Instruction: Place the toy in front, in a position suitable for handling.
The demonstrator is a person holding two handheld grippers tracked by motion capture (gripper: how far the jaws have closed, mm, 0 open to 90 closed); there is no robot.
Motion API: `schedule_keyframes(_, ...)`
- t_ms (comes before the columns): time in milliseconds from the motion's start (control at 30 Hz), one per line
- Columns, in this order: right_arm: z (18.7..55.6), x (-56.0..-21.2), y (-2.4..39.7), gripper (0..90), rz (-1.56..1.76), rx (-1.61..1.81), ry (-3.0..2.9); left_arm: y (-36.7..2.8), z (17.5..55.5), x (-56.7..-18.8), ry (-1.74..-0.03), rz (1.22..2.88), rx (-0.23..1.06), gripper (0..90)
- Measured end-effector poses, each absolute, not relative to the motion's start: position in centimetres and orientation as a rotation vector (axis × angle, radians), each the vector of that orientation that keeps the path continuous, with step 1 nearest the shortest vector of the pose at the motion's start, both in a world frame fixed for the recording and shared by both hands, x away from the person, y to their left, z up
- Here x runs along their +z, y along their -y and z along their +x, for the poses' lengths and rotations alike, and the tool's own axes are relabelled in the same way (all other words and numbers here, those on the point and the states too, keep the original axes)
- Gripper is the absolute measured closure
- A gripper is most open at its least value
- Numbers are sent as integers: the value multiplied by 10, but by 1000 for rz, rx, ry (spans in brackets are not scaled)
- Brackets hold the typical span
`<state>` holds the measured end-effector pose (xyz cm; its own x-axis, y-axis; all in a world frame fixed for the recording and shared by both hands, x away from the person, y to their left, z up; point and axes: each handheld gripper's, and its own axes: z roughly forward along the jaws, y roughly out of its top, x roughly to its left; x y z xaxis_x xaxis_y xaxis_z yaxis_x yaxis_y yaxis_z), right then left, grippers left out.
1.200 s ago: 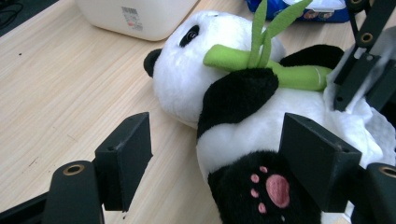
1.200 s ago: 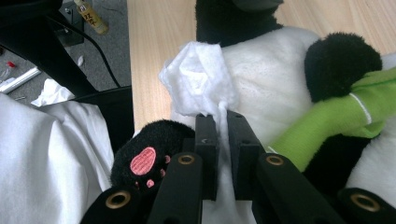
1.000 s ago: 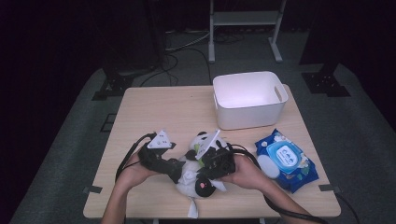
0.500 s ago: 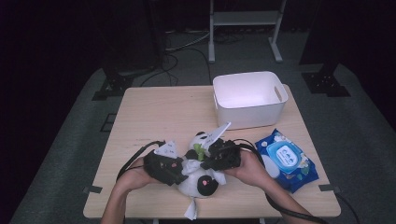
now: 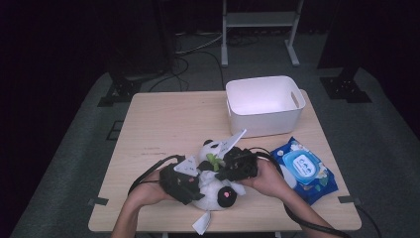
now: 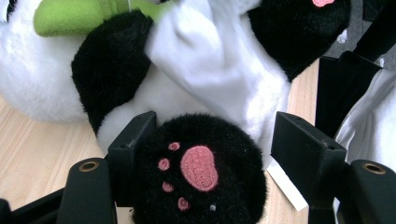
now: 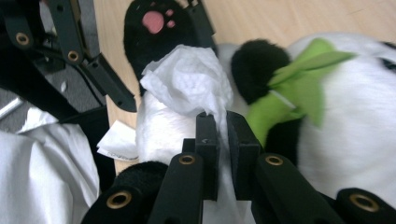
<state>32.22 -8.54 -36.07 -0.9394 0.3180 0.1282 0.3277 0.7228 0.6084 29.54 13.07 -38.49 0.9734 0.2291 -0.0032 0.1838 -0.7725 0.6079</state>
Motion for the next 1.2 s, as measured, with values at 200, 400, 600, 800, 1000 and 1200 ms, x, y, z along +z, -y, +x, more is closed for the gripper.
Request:
schedule_keyframes(200, 333, -359, 92, 839, -647, -1076, 2924, -128, 292, -385, -260, 2491, 69, 307)
schedule_keyframes(400, 334, -362, 85, 839, -622, -1057, 2935, -128, 291, -386, -257, 2505, 67, 302)
schedule_keyframes(600, 333, -356, 89, 831, -658, -1142, 2936, -130, 294, -378, -262, 2457, 85, 301)
schedule_keyframes(800, 329, -366, 83, 830, -616, -1132, 2915, -133, 297, -367, -262, 2421, 101, 281)
schedule_keyframes(1000, 326, -365, 91, 831, -604, -1168, 2903, -138, 307, -346, -264, 2374, 125, 277)
schedule_keyframes(1200, 324, -361, 108, 835, -615, -1207, 2859, -129, 327, -338, -259, 2402, 168, 277)
